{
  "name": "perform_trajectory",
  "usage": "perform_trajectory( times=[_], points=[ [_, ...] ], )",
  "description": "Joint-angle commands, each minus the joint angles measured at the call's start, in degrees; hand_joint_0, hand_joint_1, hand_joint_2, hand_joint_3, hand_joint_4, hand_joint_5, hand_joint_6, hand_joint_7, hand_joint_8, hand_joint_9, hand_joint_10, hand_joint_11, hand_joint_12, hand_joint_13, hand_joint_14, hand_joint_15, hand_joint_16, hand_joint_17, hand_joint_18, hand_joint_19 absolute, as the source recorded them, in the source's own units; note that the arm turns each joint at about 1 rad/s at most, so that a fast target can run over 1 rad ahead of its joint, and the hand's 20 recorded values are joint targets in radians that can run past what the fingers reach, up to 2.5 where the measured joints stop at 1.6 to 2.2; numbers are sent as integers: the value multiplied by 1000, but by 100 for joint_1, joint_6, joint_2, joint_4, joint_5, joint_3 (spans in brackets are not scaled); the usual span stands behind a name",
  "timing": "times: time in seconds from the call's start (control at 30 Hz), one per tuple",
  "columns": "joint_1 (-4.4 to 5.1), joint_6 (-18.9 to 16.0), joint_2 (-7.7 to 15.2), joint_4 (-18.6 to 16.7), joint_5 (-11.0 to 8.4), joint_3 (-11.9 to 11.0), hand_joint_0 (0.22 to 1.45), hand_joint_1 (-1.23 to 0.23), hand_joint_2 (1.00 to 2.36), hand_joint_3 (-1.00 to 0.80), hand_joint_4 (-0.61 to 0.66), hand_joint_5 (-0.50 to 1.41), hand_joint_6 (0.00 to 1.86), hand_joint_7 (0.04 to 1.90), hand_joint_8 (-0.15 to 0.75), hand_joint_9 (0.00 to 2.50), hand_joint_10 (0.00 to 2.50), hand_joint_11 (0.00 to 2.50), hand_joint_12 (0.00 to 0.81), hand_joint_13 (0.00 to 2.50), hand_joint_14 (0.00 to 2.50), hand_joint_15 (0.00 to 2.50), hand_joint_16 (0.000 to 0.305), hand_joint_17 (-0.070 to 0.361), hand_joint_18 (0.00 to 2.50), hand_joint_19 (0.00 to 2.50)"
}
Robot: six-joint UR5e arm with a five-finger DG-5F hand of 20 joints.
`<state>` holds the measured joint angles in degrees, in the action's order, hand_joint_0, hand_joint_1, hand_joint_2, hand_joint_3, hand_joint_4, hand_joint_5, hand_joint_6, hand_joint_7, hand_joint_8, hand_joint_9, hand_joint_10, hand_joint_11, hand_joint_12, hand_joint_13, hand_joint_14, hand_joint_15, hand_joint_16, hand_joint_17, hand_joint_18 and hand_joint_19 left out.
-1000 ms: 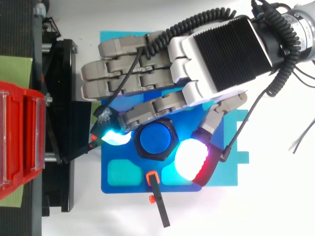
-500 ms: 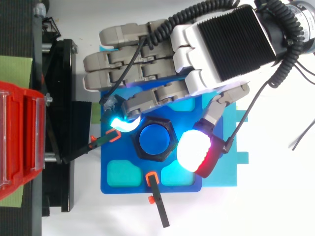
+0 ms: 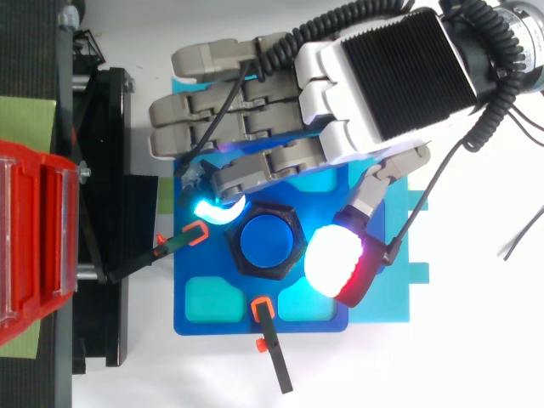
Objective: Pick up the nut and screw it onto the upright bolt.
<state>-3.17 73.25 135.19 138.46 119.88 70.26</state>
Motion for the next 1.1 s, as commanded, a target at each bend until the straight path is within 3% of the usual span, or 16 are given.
perform_trajectory(
  times=[0.0,0.23,0.83,1.07],
  points=[
    [0,40,-1,-12,-9,128,485,-34,1000,-500,226,-117,503,1121,239,325,0,0,308,348,0,0,36,80,68,0],
    [0,31,-1,-302,0,286,489,-49,1000,-500,236,-98,503,1182,243,362,0,0,301,382,0,0,35,78,107,0],
    [-70,22,-1,-337,26,286,480,-31,1000,-500,216,-50,502,1427,256,430,0,0,299,445,0,0,35,79,183,0],
    [-96,22,-1,-346,62,286,482,-45,1000,-500,198,-47,558,1379,261,488,0,0,292,486,0,0,34,76,229,0]
  ],
)
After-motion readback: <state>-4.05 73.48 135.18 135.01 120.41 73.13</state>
